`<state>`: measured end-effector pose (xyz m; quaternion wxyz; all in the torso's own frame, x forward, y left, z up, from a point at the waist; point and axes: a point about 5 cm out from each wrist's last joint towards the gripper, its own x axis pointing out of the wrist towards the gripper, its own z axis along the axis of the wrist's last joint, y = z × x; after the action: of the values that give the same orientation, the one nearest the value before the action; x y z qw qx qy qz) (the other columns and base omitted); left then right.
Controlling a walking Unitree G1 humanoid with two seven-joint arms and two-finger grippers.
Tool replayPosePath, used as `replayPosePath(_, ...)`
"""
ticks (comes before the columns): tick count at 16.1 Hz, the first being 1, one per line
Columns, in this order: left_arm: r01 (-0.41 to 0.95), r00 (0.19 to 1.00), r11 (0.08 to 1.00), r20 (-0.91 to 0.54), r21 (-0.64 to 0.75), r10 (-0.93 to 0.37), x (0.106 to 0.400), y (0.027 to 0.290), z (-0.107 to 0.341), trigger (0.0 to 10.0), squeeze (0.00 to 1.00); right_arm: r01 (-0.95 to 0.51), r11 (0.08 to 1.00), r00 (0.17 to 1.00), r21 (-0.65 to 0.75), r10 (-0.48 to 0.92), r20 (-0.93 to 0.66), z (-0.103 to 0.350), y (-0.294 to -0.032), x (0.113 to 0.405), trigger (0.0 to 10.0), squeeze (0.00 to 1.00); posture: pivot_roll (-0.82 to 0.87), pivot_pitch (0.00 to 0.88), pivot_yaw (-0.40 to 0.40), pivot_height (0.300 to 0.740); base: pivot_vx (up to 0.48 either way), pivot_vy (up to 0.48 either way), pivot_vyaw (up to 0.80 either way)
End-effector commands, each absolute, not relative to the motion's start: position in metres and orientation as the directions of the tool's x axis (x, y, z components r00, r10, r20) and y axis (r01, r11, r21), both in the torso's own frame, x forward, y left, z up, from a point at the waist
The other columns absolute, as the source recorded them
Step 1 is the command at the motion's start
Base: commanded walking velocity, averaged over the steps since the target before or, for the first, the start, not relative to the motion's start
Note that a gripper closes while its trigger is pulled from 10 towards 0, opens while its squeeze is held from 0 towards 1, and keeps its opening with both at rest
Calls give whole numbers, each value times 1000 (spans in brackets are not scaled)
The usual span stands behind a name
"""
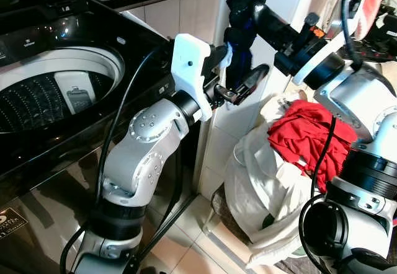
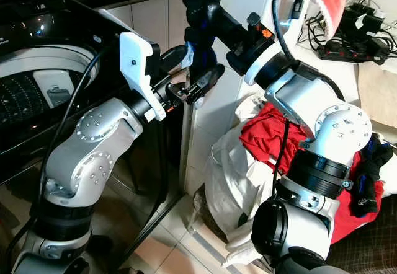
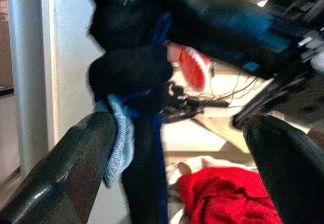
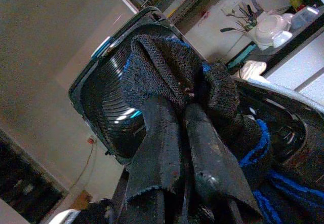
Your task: Clothes washing
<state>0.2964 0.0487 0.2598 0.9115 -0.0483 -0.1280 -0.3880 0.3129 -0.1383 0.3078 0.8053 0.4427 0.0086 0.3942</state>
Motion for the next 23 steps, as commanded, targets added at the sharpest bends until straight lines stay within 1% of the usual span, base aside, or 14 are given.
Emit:
replayPosePath(1, 705, 678, 709, 270, 28, -684, 301, 48, 263, 10000, 0, -636, 280, 680, 719, 643, 352, 312, -138, 310, 0, 0, -65, 0, -69, 740, 0, 0, 0)
replayPosePath(2, 650, 733, 759, 244, 20, -635, 309, 52, 261, 10000, 0, -630, 272, 681, 728, 644, 348, 311, -138, 309, 0, 0, -68, 0, -65, 740, 0, 0, 0)
replayPosePath(3, 605, 774, 796, 240, -10, -585, 316, 57, 260, 7647, 0, -626, 268, 681, 732, 645, 347, 311, -137, 308, 0, 0, -70, 0, -60, 740, 0, 0, 0)
replayPosePath(4, 602, 777, 798, 236, -11, -583, 317, 59, 260, 10000, 0, -618, 266, 685, 740, 644, 341, 310, -137, 307, 0, 0, -70, 0, -60, 740, 0, 0, 0)
replayPosePath(6, 626, 762, 780, 210, 3, -613, 316, 55, 254, 10000, 0, -613, 257, 682, 747, 650, 336, 310, -136, 303, 0, 0, -74, 0, -61, 740, 0, 0, 0)
replayPosePath(7, 634, 761, 773, 209, -36, -614, 315, 54, 252, 5176, 0, -613, 253, 680, 749, 652, 336, 310, -136, 302, 0, 0, -74, 0, -61, 740, 0, 0, 0)
replayPosePath(8, 631, 763, 774, 217, -46, -609, 315, 55, 252, 0, 0, -607, 258, 683, 752, 653, 328, 308, -136, 302, 0, 0, -75, 0, -60, 740, 0, 0, 0)
replayPosePath(12, 634, 762, 770, 224, -66, -608, 315, 59, 253, 0, 0, -589, 276, 697, 760, 650, 304, 306, -135, 301, 0, 0, -69, 0, -60, 740, 0, 0, 0)
replayPosePath(13, 617, 781, 782, 187, -87, -595, 318, 60, 251, 0, 0, -586, 281, 701, 760, 646, 301, 305, -135, 301, 0, 0, -67, 0, -56, 740, 0, 0, 0)
replayPosePath(15, 606, 790, 794, 150, -49, -594, 319, 60, 250, 0, 0, -579, 288, 711, 763, 636, 299, 304, -136, 300, 0, 0, -65, 0, -51, 740, 0, 0, 0)
replayPosePath(17, 593, 791, 805, 176, 17, -586, 320, 62, 252, 0, 0, -568, 314, 729, 761, 620, 289, 302, -139, 301, 0, 0, -64, 0, -48, 740, 0, 0, 0)
replayPosePath(18, 579, 805, 816, 160, 4, -572, 321, 64, 250, 0, 0, -564, 314, 734, 764, 616, 288, 301, -140, 302, 0, 0, -64, 0, -48, 740, 0, 0, 0)
replayPosePath(19, 570, 817, 819, 144, -63, -558, 322, 67, 248, 0, 0, -562, 316, 734, 764, 615, 286, 300, -140, 302, 0, 0, -62, 0, -45, 740, 0, 0, 0)
replayPosePath(23, 563, 822, 824, 144, -65, -551, 323, 72, 248, 0, 0, -552, 332, 743, 765, 613, 270, 297, -139, 303, 0, 0, -54, 0, -47, 740, 0, 0, 0)
